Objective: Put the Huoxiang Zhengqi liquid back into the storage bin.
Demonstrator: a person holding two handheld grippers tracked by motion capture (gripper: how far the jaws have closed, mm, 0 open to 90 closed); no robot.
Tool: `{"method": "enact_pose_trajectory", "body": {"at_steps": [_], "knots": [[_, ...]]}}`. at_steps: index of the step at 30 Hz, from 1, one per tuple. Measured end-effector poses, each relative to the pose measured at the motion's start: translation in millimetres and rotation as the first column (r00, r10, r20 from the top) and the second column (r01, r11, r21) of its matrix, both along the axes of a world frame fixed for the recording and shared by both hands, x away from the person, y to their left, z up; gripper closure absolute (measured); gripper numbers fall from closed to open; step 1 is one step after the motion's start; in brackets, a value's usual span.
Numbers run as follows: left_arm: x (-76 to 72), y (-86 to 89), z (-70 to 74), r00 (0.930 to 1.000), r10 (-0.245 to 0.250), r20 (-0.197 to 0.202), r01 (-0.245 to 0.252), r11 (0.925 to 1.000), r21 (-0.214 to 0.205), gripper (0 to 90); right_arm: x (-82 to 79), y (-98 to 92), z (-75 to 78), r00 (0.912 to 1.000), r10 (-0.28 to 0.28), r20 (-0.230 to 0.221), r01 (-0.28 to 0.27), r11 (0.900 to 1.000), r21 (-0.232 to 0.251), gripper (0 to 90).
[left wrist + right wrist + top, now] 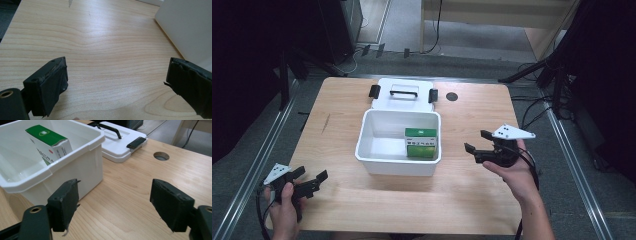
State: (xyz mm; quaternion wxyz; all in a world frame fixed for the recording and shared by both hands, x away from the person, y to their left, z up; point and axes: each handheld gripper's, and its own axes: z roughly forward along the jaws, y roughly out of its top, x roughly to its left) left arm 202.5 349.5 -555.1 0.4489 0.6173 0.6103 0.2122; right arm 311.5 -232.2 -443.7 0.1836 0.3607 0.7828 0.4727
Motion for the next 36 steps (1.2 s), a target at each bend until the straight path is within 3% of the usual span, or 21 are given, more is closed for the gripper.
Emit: {"method": "enact_pose_trajectory", "body": {"at_steps": [4,8,12,18,21,28,36], "knots": [[-0.1,-0.3,0.1,1.0000,0.000,0.000,0.000,1.0000,0.004,4.5,-10.5,-9.6,-12.1,0.9983,-0.057,0.009,0.057,0.9984,-0.001,18.7],[-0.1,-0.5,0.1,1.0000,0.001,0.001,-0.001,1.0000,0.005,4.5,-17.7,-20.6,-22.3,0.9942,-0.107,0.007,0.107,0.9936,0.036,16.5],[-0.3,-0.6,0.2,1.0000,0.002,0.002,-0.002,1.0000,0.005,4.5,-23.8,-31.6,-30.2,0.9908,-0.135,0.008,0.135,0.9906,0.024,16.0],[-0.3,-0.8,0.3,1.0000,0.003,0.001,-0.003,1.0000,0.009,4.5,-34.3,-53.1,-43.2,0.9862,-0.165,-0.004,0.165,0.9853,0.042,15.3],[-0.4,-1.0,0.1,1.0000,-0.001,-0.003,0.001,1.0000,0.010,4.5,-40.8,-64.1,-51.0,0.9819,-0.190,0.004,0.189,0.9816,0.024,14.2],[-0.5,-1.3,0.3,1.0000,-0.001,-0.003,0.001,0.9999,0.015,4.5,-55.8,-92.1,-67.4,0.9714,-0.237,-0.005,0.237,0.9705,0.044,13.8],[-0.6,-1.2,0.2,1.0000,0.000,0.000,0.000,0.9999,0.013,4.5,-70.6,-110.1,-91.9,0.9577,-0.286,-0.035,0.287,0.9557,0.064,13.8]]}}
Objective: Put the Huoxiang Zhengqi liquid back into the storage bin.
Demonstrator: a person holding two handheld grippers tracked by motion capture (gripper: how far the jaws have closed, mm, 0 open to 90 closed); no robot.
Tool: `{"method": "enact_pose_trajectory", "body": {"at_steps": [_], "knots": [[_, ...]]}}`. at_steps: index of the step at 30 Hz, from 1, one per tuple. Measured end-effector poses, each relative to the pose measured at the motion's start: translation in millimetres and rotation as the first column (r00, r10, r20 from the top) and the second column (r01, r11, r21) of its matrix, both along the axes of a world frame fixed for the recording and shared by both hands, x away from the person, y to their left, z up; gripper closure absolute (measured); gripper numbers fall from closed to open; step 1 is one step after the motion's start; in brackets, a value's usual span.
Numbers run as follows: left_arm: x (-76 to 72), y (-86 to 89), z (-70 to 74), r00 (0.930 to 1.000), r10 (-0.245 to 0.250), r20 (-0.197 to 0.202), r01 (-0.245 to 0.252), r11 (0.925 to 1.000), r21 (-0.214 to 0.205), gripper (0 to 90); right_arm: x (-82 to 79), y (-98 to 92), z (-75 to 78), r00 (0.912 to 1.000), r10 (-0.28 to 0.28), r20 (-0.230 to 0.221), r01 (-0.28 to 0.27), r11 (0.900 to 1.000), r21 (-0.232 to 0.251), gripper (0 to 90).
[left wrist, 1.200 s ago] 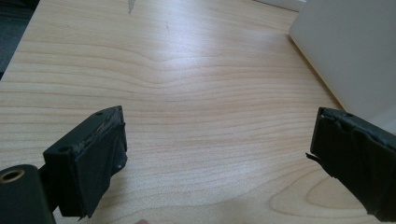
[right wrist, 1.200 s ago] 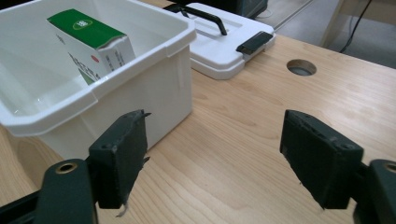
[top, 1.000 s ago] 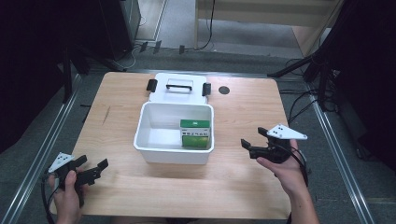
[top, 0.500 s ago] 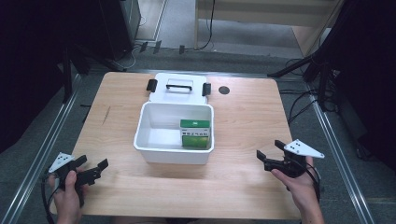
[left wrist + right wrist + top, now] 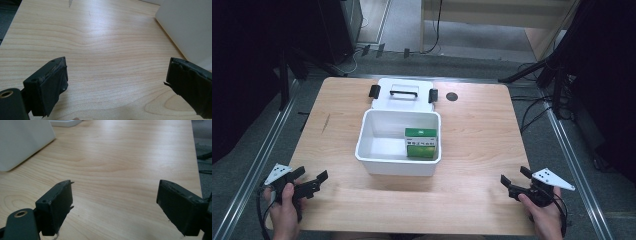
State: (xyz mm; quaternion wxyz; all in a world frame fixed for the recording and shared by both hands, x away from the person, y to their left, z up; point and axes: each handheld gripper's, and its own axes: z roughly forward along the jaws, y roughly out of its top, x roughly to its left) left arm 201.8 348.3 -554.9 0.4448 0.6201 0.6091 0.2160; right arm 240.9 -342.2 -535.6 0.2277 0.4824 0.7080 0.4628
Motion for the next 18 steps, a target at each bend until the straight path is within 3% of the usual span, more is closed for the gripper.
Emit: {"method": "enact_pose_trajectory", "body": {"at_steps": [8,13,16,18], "knots": [[0.1,0.2,-0.1,1.0000,-0.001,-0.002,0.001,1.0000,-0.002,4.5,-9.1,-9.9,-10.4,0.9987,-0.048,-0.015,0.049,0.9988,0.006,13.6],[0.3,0.0,-0.1,1.0000,-0.004,-0.002,0.004,1.0000,-0.001,4.5,-9.3,-7.9,-10.6,0.9980,-0.058,-0.023,0.058,0.9981,-0.020,12.7],[0.3,0.1,0.0,1.0000,-0.005,-0.005,0.005,1.0000,0.000,4.5,-5.1,-4.8,-11.6,0.9902,-0.123,-0.066,0.119,0.9909,-0.064,12.9],[0.4,0.1,0.0,1.0000,-0.005,-0.005,0.005,1.0000,0.001,4.5,-5.2,-3.6,-11.6,0.9915,-0.109,-0.070,0.104,0.9919,-0.072,12.2]]}}
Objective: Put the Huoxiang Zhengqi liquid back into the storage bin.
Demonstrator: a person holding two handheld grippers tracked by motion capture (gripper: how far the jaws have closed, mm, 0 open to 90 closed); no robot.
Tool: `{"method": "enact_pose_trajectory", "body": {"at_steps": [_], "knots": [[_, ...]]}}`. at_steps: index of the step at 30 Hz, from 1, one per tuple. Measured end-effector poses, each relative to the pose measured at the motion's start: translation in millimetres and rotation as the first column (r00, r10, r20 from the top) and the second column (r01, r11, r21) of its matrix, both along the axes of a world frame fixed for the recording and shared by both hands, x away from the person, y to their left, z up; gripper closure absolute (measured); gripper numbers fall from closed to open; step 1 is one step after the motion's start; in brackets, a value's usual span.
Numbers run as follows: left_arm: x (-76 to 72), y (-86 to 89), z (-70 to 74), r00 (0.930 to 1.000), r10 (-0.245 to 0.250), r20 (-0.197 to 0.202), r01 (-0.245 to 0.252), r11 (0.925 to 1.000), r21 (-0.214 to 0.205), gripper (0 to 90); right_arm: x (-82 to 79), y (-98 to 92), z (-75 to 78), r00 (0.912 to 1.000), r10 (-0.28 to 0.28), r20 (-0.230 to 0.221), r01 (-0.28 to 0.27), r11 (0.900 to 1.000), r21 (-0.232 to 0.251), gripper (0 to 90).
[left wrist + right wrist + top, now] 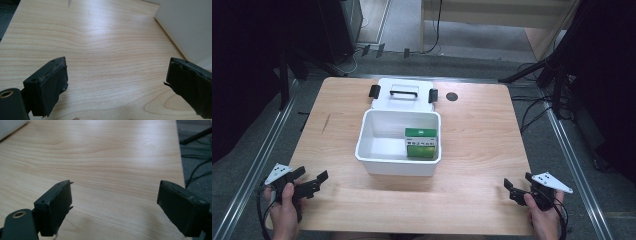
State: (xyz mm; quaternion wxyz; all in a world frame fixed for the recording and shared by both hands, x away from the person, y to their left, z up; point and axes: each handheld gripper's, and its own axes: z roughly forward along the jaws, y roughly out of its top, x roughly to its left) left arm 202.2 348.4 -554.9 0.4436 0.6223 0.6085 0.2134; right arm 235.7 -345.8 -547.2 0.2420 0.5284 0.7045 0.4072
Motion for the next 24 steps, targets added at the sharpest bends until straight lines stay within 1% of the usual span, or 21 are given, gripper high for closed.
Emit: {"method": "enact_pose_trajectory", "body": {"at_steps": [2,5,11,24], "knots": [[0.1,0.1,-0.1,1.0000,-0.001,-0.001,0.001,1.0000,-0.001,4.5,-0.9,2.0,0.0,0.9999,0.006,0.013,-0.006,0.9998,-0.021,11.9],[0.3,0.1,-0.1,1.0000,-0.002,-0.002,0.002,1.0000,-0.002,4.5,-1.6,3.1,0.1,0.9998,0.004,0.019,-0.004,0.9996,-0.030,11.9],[0.3,0.4,-0.2,1.0000,-0.001,-0.002,0.001,1.0000,-0.006,4.5,0.3,1.5,-0.2,1.0000,0.000,0.000,0.000,0.9999,-0.016,12.0],[0.8,0.3,-0.3,1.0000,0.000,-0.007,0.000,1.0000,-0.004,4.5,2.6,0.8,-0.6,0.9997,0.005,-0.022,-0.005,0.9999,-0.010,12.6]]}}
